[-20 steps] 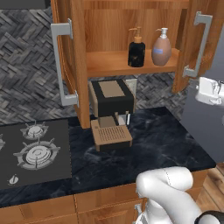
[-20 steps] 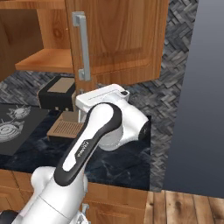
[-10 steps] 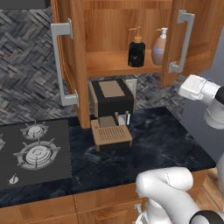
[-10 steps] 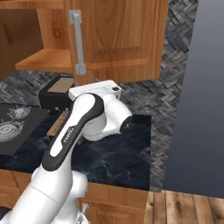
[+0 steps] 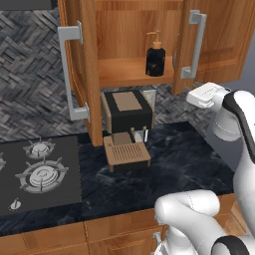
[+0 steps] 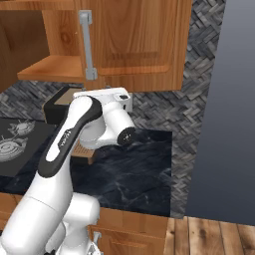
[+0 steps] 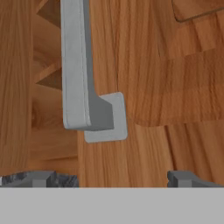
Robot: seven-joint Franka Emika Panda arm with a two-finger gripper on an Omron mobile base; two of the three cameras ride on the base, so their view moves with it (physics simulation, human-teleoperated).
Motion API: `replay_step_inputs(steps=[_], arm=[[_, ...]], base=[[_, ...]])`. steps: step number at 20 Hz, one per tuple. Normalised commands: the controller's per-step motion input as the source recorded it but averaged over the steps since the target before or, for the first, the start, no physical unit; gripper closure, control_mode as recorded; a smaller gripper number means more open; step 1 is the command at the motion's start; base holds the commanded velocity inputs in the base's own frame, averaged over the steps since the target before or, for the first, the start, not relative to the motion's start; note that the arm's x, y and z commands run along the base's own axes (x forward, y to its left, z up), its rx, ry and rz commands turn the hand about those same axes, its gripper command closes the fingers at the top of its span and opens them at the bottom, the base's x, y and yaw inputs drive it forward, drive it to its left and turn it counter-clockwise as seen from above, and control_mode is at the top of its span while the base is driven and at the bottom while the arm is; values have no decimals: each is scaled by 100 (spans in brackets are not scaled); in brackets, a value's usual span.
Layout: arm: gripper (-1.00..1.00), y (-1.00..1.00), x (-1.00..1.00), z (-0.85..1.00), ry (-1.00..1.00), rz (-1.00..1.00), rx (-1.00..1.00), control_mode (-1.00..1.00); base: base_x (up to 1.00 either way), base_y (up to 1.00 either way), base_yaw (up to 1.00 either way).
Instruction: Pick up the soap dispenser and soap dispenser from the sink, and place them back in the cabinet, and close the cabinet doors.
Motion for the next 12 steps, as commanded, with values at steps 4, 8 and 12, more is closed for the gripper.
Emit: replay_step_inputs(steps=[4,8,12], arm=[[-100,16,38,9,0,-10,0,-100],[-100,14,35,8,0,-10,0,-100],[-100,12,35,6,0,-9,0,-100]], base=[[0,0,0],[0,0,0],[0,0,0]])
